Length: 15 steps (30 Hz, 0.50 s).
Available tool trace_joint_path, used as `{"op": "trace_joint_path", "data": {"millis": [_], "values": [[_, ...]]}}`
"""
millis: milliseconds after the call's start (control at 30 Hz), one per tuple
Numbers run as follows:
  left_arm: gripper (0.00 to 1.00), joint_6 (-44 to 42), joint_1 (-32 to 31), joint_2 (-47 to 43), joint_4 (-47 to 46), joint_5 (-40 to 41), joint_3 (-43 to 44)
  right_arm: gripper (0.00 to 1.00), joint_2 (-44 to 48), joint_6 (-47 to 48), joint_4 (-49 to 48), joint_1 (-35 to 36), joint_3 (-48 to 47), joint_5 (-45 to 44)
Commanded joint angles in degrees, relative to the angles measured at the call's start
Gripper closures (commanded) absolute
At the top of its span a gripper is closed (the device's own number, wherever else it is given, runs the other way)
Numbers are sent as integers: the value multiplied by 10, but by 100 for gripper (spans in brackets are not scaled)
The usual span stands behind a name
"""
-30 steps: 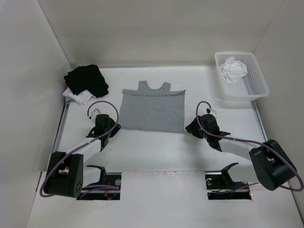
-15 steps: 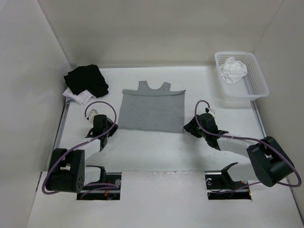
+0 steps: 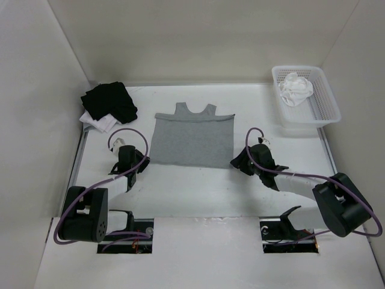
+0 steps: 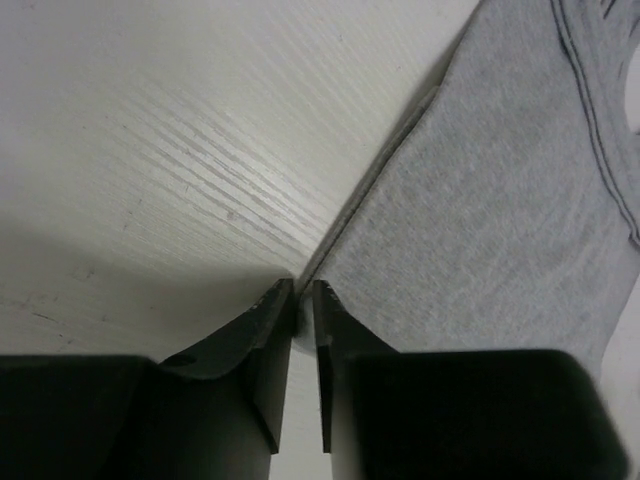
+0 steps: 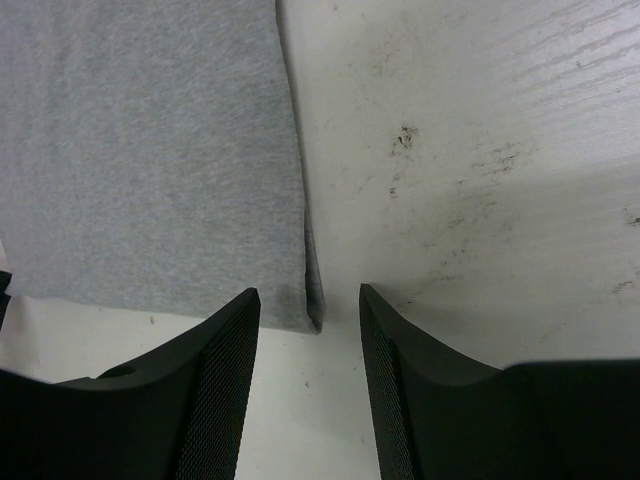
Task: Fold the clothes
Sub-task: Fold the tank top
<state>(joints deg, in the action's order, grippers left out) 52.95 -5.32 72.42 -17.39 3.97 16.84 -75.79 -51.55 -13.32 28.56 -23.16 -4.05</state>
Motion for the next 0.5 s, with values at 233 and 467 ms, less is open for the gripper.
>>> {"op": "trace_joint_path", "data": {"millis": [233,467], "values": [[69,-12,2,-69,63,16,-15,50,-7,-7,16,6,-9,9],[73,-16,-11,-70,103,26,-1,50,-7,-2,17,6,-10,6]]}}
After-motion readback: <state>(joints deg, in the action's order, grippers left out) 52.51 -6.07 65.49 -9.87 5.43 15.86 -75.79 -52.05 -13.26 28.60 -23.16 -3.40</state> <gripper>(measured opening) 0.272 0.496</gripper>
